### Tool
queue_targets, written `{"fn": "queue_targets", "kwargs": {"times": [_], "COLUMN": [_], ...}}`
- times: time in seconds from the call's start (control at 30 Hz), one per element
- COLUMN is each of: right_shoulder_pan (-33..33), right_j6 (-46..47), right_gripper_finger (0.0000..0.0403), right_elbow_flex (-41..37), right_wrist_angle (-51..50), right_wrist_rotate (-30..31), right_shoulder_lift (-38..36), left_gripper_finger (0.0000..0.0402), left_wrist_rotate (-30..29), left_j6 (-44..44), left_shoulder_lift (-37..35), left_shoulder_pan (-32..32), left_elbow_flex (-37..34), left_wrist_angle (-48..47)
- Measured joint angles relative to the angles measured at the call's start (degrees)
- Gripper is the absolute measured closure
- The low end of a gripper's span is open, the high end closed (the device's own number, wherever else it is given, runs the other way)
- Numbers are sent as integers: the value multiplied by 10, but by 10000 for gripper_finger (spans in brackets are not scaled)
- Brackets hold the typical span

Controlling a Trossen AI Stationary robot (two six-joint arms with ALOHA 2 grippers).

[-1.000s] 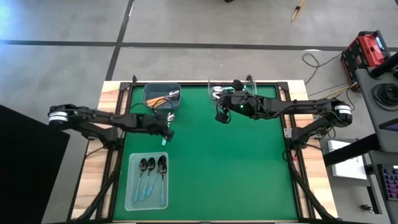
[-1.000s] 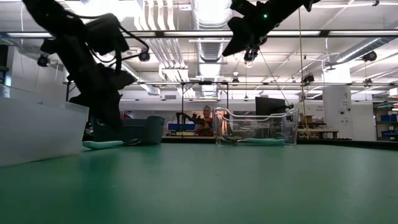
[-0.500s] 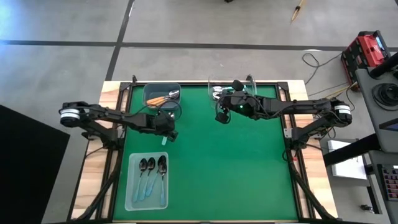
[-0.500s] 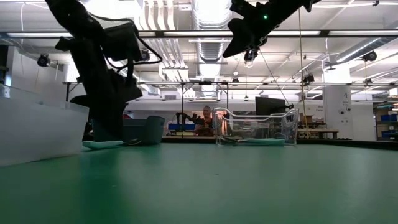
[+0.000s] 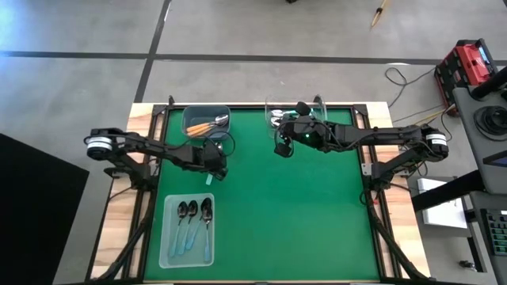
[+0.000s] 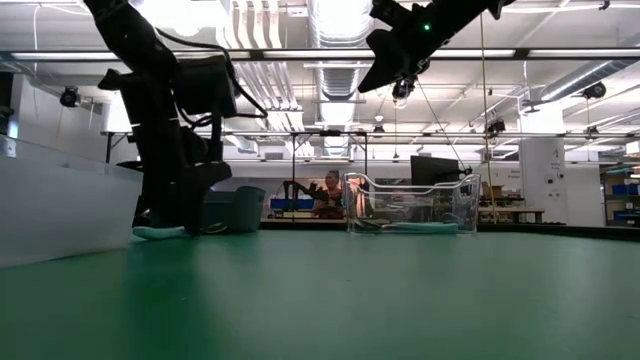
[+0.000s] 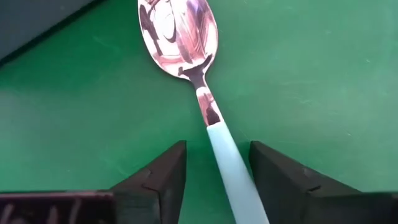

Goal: Sort silverware by color (type)
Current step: Put the light blue spoon into the transparent bin

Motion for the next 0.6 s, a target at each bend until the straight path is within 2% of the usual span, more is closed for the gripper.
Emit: {"fn": "queue_targets", "kwargs": {"times": [0.13, 0.23, 0.6], "right_shoulder_pan": [0, 0, 0], "right_j6": [0, 0, -1], "right_gripper_finger": [351, 351, 351], "right_elbow_flex": [0, 0, 0], "right_wrist_angle": [0, 0, 0], "right_wrist_rotate": [0, 0, 0], "right_shoulder_lift": [0, 0, 0], "left_gripper_finger": [231, 240, 341], "left_wrist_rotate": [-5, -6, -2], "left_j6": [0, 0, 0], "left_shoulder_lift": [13, 16, 13], "left_shoulder_pan": [-1, -4, -16], "left_elbow_flex": [1, 1, 0], "left_wrist_angle": [2, 3, 22]}}
